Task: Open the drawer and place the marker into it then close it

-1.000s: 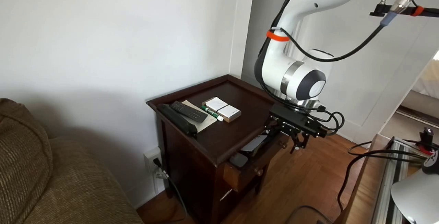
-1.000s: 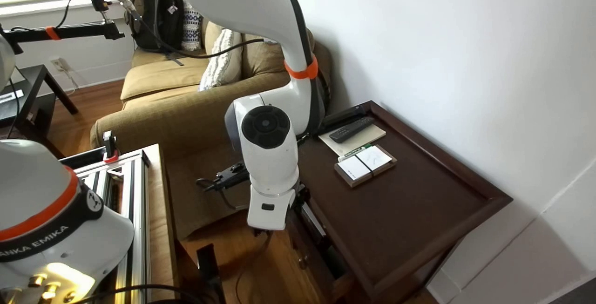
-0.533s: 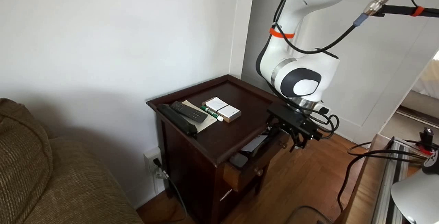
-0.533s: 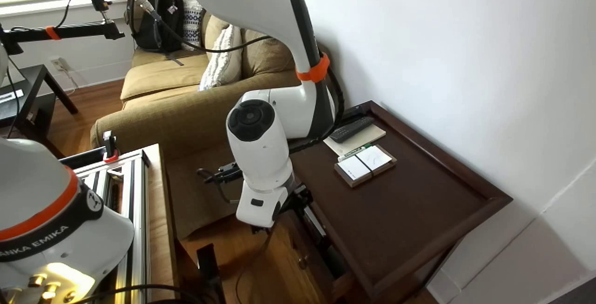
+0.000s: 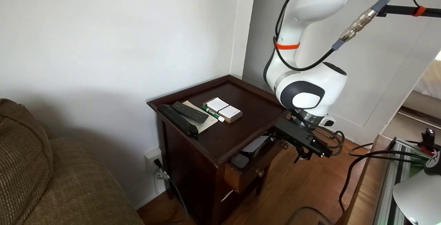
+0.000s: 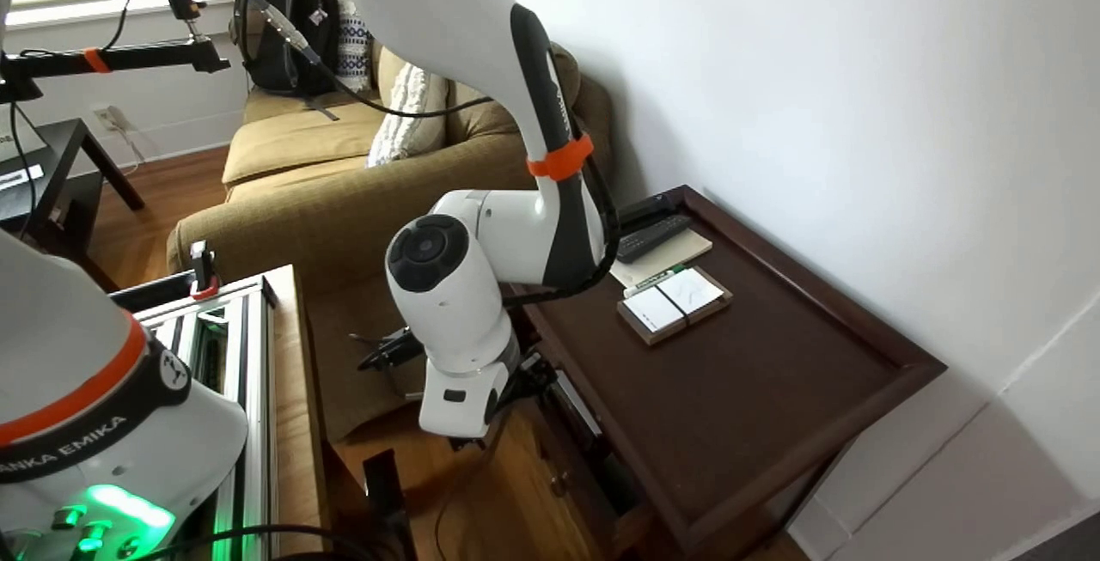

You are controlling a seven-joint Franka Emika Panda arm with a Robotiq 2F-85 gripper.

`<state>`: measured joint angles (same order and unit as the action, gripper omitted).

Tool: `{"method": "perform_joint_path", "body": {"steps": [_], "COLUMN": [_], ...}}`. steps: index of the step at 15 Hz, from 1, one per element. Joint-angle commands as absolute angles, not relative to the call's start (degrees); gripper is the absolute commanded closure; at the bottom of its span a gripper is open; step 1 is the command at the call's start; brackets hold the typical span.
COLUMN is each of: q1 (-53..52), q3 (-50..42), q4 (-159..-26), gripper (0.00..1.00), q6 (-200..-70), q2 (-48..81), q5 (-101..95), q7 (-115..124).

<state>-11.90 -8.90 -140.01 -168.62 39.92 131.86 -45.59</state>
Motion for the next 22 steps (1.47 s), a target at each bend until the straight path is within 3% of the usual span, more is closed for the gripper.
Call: {"method": "perform_joint_path", "body": {"steps": [1,4,10,19,22], "q1": [-20.14,-26.15,-39.08,-38.20,-32.66], "q3": [-15.90,-20.48,-33.29,-32.55,-29.78], "q4": [-139.95,-140.97,-143.64,-144.85,-143.84], "gripper": [0.00,0.00,0.00,0.00,0.14], "q6": [-163.26,-159.09,-148.74,-138.62,-138.53], "q2": [43.42,44.99,48.48,51.51,50.48], "q5": [142.61,150.96,144.20,144.15,144.15], "q7": [-55.03,-60.77,-50.21,-48.92,-52.78]}}
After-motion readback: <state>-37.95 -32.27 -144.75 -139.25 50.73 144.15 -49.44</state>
